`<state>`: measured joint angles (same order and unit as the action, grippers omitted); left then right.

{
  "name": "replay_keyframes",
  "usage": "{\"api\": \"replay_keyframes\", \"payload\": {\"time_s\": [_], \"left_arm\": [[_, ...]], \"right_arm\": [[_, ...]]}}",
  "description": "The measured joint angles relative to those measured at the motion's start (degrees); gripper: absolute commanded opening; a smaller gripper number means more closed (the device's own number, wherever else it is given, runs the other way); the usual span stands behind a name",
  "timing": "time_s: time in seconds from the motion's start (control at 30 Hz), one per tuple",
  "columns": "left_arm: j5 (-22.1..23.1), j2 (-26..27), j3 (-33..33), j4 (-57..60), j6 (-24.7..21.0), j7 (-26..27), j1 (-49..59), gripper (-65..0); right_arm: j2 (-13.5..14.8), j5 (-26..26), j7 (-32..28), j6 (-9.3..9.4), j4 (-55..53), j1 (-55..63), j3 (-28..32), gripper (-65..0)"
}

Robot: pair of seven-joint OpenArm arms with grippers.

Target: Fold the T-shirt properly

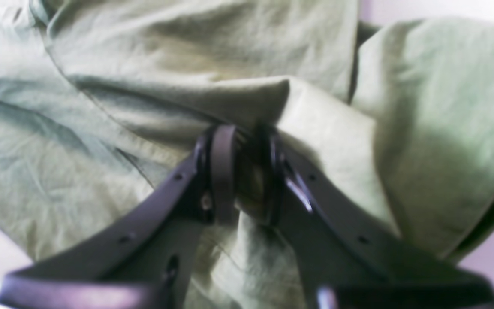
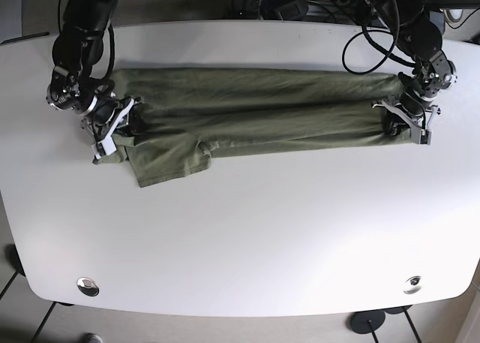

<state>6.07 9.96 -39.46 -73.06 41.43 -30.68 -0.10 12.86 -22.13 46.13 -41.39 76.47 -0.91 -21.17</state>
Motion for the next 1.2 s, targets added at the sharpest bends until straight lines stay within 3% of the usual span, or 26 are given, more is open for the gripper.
{"api": "replay_keyframes", "payload": {"time_s": [0.03, 0.13, 0.23, 0.3, 0.37, 0.5, 0.57, 0.7, 0.73, 0.8, 0.97, 1.0, 1.1, 1.2], "left_arm": [[0.0, 0.3, 0.0, 0.7, 0.0, -0.3, -0.3, -60.1], [0.2, 0.3, -0.3, 1.2, 0.0, 0.2, -0.4, -60.1], [0.0, 0.4, -0.3, 1.2, -0.2, 0.2, -0.4, -60.1], [0.0, 0.4, -0.3, 1.2, -0.2, 0.2, -0.4, -60.1], [0.0, 0.4, -0.4, 1.2, -0.3, 0.2, -0.3, -60.1], [0.0, 0.4, -0.5, 1.2, -0.3, 0.2, -0.3, -60.1], [0.0, 0.7, -0.5, 1.2, -0.3, 0.2, -0.3, -60.1], [0.0, 1.2, -0.5, 1.2, -0.4, 0.2, -0.1, -60.1], [0.0, 1.2, -0.5, 1.2, -0.4, 0.1, -0.1, -60.1], [0.0, 1.4, -0.5, 1.2, -0.4, 0.1, -0.1, -60.1], [-0.2, 1.7, -0.5, 1.2, -0.4, 0.0, 0.0, -60.1], [-0.2, 1.7, -0.5, 1.2, -0.4, 0.0, 0.0, -60.1], [-0.2, 1.7, -0.5, 1.2, -0.4, 0.0, 0.0, -60.1], [-0.2, 1.7, -0.5, 1.2, -0.5, 0.0, -0.1, -60.1]], "right_arm": [[0.0, 0.8, 1.0, -0.02, 0.4, -0.9, 0.3, -53.3], [0.0, 1.1, 12.1, 1.57, 10.3, -1.4, 0.0, -52.8], [0.0, -1.9, 13.4, 1.53, 13.6, -6.0, -0.1, -33.0], [-0.3, -2.7, 12.4, 3.54, 10.4, -9.6, 0.3, -17.1], [-0.2, -2.0, 10.0, 6.60, 1.8, -13.4, 0.5, -8.9], [1.4, -1.6, 1.9, 7.04, -15.2, -19.3, 4.8, -8.9], [2.1, -2.2, -3.7, 6.93, -19.6, -20.5, 9.5, -8.9], [1.7, -2.7, -6.8, 6.88, -22.0, -20.4, 12.6, -9.2], [1.1, -2.7, -7.0, 6.95, -22.2, -20.5, 12.5, -10.8], [0.2, -3.0, -7.6, 6.88, -22.0, -19.8, 12.6, -19.8], [-0.5, -3.1, -7.0, 6.95, -21.9, -18.9, 12.6, -59.3], [-0.6, -2.7, -6.9, 6.93, -21.8, -18.8, 12.6, -63.3], [-0.9, -2.0, -5.1, 7.15, -13.8, -16.5, 12.6, -63.1], [-1.0, -2.1, 2.3, 7.08, 2.4, -11.9, 12.2, -63.3]]}}
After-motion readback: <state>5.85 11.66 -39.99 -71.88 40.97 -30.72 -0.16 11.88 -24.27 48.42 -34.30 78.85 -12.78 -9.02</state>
